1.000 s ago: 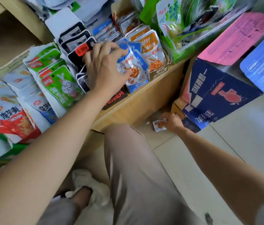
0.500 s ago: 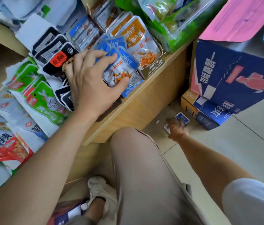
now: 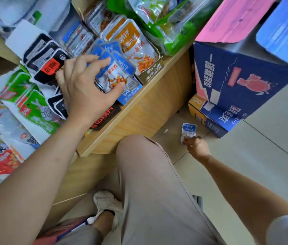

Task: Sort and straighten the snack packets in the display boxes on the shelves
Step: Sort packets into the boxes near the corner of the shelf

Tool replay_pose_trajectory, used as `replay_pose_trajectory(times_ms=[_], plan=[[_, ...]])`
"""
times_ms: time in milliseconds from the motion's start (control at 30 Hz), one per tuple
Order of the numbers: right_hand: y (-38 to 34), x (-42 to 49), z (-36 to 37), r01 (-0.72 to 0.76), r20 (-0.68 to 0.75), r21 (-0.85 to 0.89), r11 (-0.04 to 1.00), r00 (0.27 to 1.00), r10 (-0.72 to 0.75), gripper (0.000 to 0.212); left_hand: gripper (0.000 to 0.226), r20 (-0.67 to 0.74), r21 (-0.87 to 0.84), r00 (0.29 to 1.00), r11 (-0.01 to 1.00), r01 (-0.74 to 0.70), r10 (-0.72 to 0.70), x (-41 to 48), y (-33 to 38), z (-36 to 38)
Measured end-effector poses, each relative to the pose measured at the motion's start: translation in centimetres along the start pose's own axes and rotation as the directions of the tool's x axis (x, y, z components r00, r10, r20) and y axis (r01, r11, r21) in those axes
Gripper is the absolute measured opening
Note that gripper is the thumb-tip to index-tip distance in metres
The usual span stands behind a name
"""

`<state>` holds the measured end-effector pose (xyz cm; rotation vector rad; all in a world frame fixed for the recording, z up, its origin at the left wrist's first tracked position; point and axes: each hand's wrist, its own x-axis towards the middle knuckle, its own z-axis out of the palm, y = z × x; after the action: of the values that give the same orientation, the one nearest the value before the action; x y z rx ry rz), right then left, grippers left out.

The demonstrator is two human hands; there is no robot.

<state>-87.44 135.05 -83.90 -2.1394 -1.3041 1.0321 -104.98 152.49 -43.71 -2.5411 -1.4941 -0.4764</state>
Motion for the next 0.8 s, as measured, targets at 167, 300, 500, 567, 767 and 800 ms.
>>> replay_pose_trajectory(times_ms=[167,300,500,567,767,800], plan=[[0.4,-0.7,0.1,-0.110,-0.130,-0.062,0.992,0.986,0.101,0.034,0.061,-0.008,-0.009,1.000,1.000,0.000,0.000,-0.1,0.1,0.0],[0.2,0.7,1.3,-0.263,-0.108,-0.166,0.950,0.963,0.248,0.064,0.061,-0.012,-0.016,1.000,1.000,-0.003,0.003,-0.1,-0.1,0.2],[-1.1,3.0,2.8,-0.342,-0.028,-0.163,0.925,0.939,0.342,0.062,0.062,-0.028,-0.033,1.000,0.999,-0.008,0.007,0.2,-0.5,0.4],[-1.4,3.3,2.5,-0.366,-0.040,-0.217,0.905,0.930,0.366,0.062,0.064,-0.032,-0.028,0.999,1.000,0.007,-0.007,0.4,-0.6,0.3],[-2.0,3.5,1.7,-0.423,0.021,0.021,0.906,0.906,0.422,0.077,0.064,-0.034,-0.002,0.999,1.000,0.015,-0.015,0.5,-0.6,0.4],[-2.0,3.4,1.6,-0.443,0.037,0.084,0.892,0.896,0.442,0.080,0.064,-0.034,0.002,0.999,1.000,0.014,-0.014,0.5,-0.6,0.5]])
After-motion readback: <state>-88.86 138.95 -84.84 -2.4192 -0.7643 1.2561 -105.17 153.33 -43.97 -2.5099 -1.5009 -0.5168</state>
